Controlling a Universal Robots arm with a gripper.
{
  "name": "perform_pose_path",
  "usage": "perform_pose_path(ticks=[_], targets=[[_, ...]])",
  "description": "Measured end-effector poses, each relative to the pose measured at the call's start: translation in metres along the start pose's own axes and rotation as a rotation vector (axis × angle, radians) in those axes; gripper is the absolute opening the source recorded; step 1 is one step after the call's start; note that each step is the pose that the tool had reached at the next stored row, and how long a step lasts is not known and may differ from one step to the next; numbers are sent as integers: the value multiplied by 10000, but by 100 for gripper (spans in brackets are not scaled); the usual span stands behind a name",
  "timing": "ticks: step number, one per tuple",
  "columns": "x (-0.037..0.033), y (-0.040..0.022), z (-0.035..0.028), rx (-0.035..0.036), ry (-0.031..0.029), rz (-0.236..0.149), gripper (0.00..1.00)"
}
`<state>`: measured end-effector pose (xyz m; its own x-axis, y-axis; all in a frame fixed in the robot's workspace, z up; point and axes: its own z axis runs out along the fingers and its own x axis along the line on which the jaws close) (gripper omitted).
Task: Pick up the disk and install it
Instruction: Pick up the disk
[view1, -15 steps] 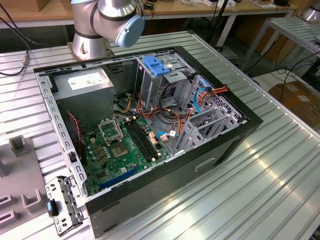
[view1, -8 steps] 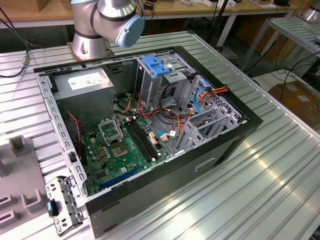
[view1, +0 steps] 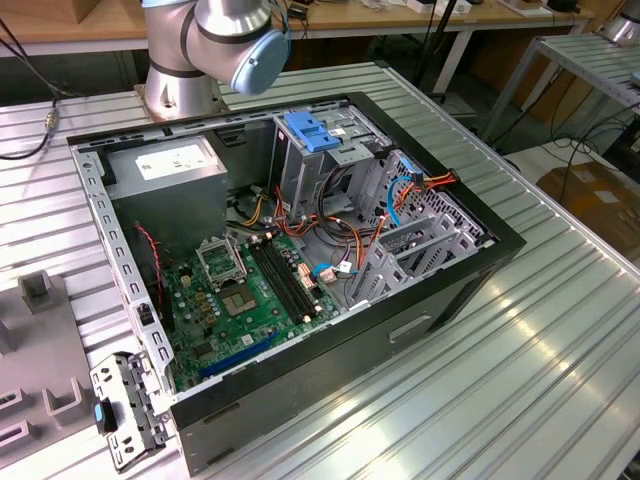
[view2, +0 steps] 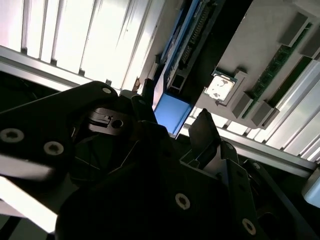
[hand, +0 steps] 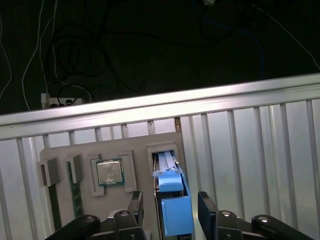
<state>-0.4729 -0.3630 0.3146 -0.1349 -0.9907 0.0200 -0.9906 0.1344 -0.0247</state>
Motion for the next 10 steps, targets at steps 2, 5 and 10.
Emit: perform_pose_path(ticks=[2,5,10], targets=[[-1,1,41,-5,2,0,56],[-2,3,105,-25,4,0,56],[-9,4,137,-61,8,10,56]])
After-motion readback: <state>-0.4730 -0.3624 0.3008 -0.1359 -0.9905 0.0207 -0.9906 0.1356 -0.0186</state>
